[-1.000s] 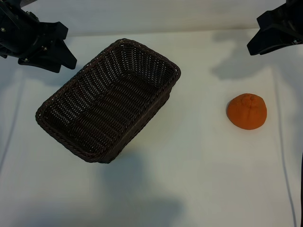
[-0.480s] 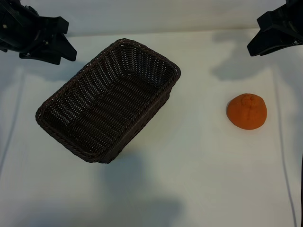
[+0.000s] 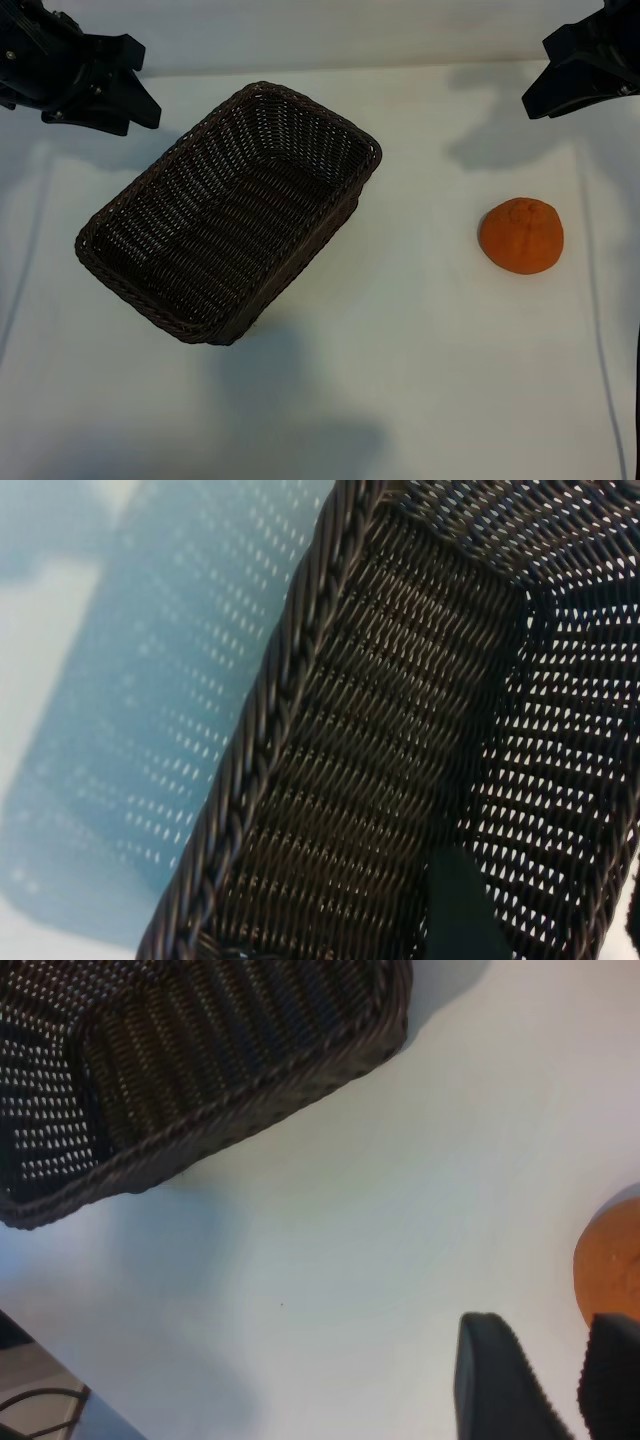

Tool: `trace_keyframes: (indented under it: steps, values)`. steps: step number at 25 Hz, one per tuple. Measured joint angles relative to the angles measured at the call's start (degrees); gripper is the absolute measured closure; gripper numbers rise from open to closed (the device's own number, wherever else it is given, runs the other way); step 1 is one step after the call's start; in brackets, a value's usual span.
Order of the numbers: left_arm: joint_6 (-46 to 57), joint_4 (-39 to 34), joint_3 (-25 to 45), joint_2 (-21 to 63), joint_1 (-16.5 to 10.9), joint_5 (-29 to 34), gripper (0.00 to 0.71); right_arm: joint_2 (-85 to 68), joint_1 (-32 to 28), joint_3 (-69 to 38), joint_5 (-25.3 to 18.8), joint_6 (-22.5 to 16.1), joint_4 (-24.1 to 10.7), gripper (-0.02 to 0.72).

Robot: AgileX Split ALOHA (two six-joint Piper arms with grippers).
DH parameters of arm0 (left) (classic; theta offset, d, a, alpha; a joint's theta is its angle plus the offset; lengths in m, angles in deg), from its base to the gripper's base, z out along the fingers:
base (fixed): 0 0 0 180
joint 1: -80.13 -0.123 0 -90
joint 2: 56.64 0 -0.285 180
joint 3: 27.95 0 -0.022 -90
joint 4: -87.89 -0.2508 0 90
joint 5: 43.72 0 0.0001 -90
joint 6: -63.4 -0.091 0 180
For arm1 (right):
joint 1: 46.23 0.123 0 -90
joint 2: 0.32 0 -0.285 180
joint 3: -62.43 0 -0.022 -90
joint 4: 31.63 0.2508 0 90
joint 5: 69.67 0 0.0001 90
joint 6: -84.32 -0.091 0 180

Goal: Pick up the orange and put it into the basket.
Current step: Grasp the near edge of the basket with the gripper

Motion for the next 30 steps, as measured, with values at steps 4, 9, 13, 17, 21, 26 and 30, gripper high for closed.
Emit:
trace_keyframes:
  steps: [4, 9, 13, 17, 21, 26, 30]
  values:
    - [6.5, 0.0, 0.0, 0.0, -0.3, 2.3, 0.3, 0.0, 0.0, 0.0, 0.0, 0.0, 0.0, 0.456]
    - [13.5, -3.6, 0.0, 0.0, -2.0, 5.0, 0.304, 0.0, 0.0, 0.0, 0.0, 0.0, 0.0, 0.456]
    - [19.8, -10.6, 0.7, 0.1, -2.0, 5.0, 0.305, 0.0, 0.0, 0.0, 0.0, 0.0, 0.0, 0.456]
    - [25.3, -14.7, 1.7, 0.1, -2.0, 5.0, 0.305, 0.0, 0.0, 0.0, 0.0, 0.0, 0.0, 0.456]
    - [28.5, -15.7, 1.7, 0.1, -2.0, 5.0, 0.306, 0.0, 0.0, 0.0, 0.0, 0.0, 0.0, 0.456]
    - [31.0, -16.2, 1.7, 0.1, -2.0, 5.0, 0.306, 0.0, 0.0, 0.0, 0.0, 0.0, 0.0, 0.456]
    - [32.9, -16.2, 3.6, 0.1, -2.0, 4.5, 0.306, 0.0, 0.0, 0.0, 0.0, 0.0, 0.0, 0.456]
